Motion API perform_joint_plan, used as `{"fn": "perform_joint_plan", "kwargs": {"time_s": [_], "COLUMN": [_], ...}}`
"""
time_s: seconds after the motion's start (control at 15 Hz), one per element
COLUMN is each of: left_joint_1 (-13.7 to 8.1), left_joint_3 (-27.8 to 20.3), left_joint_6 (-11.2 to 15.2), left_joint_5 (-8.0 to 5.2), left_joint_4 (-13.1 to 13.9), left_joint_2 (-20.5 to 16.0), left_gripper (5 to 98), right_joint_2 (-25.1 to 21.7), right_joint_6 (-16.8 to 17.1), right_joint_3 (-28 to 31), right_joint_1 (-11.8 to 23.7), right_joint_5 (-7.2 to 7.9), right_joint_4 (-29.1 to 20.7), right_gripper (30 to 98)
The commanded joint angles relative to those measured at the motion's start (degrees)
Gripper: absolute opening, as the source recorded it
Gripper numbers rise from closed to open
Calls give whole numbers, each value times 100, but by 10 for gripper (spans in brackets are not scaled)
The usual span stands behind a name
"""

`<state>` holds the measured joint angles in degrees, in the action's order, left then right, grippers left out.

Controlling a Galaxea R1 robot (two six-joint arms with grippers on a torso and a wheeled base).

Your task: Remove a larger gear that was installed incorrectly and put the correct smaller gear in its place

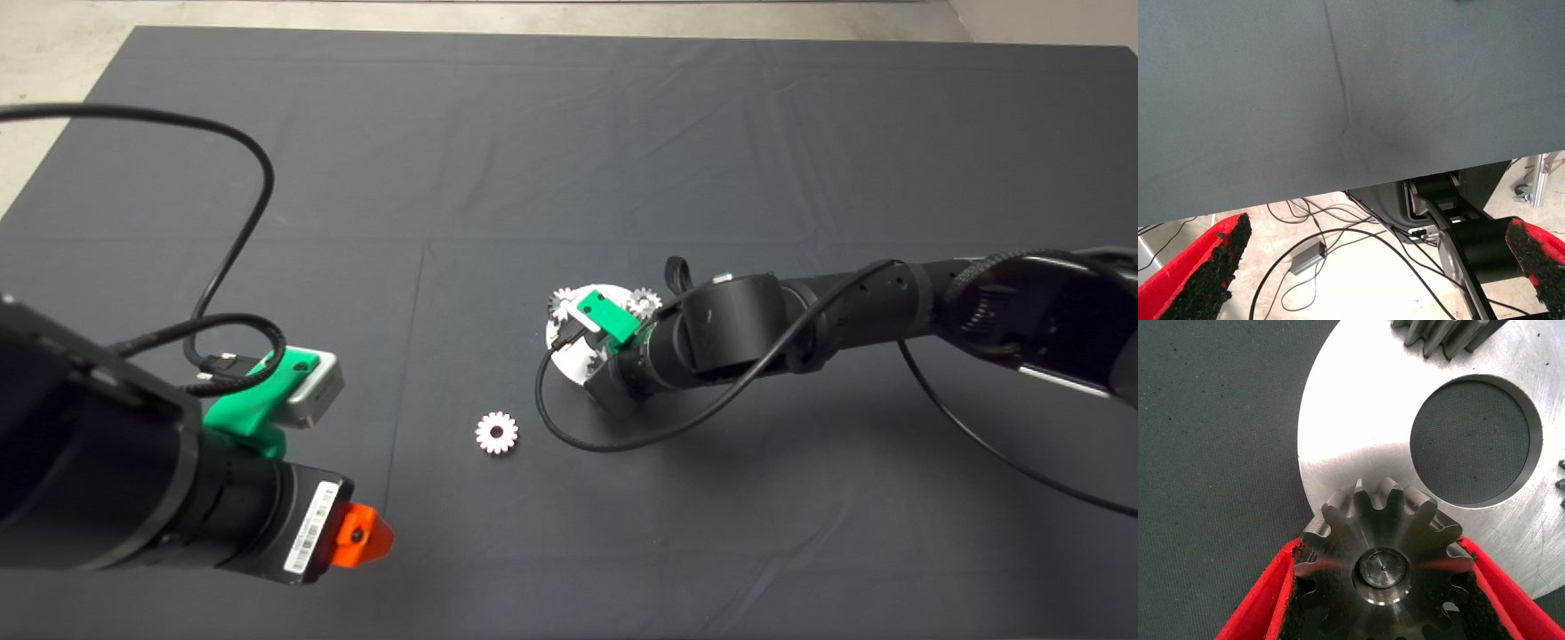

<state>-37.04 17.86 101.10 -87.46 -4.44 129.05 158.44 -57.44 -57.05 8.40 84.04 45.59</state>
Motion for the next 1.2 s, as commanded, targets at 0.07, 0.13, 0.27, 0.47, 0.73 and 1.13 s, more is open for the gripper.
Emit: {"fn": "perform_joint_plan", "kwargs": {"time_s": [0.07, 0.13, 0.27, 0.47, 0.73, 1.13], "left_joint_1": [-85, -85, -85, -85, -85, -85], "left_joint_3": [-109, -107, -105, -100, -105, -100], "left_joint_6": [24, 24, 24, 24, 24, 24], "left_joint_5": [-184, -184, -184, -184, -184, -184], "left_joint_4": [110, 110, 110, 110, 110, 110], "left_joint_2": [2, 2, 2, 2, 7, 29], "left_gripper": [983, 983, 983, 983, 983, 983], "right_joint_2": [52, 34, 16, 34, 34, 17], "right_joint_6": [-21, -30, -44, -65, -74, -92], "right_joint_3": [161, 152, 170, 175, 205, 363], "right_joint_1": [97, 101, 110, 176, 530, 958], "right_joint_5": [-81, -81, -81, -81, -81, -81], "right_joint_4": [125, 125, 121, 117, 108, 46], "right_gripper": [501, 500, 493, 492, 491, 490]}}
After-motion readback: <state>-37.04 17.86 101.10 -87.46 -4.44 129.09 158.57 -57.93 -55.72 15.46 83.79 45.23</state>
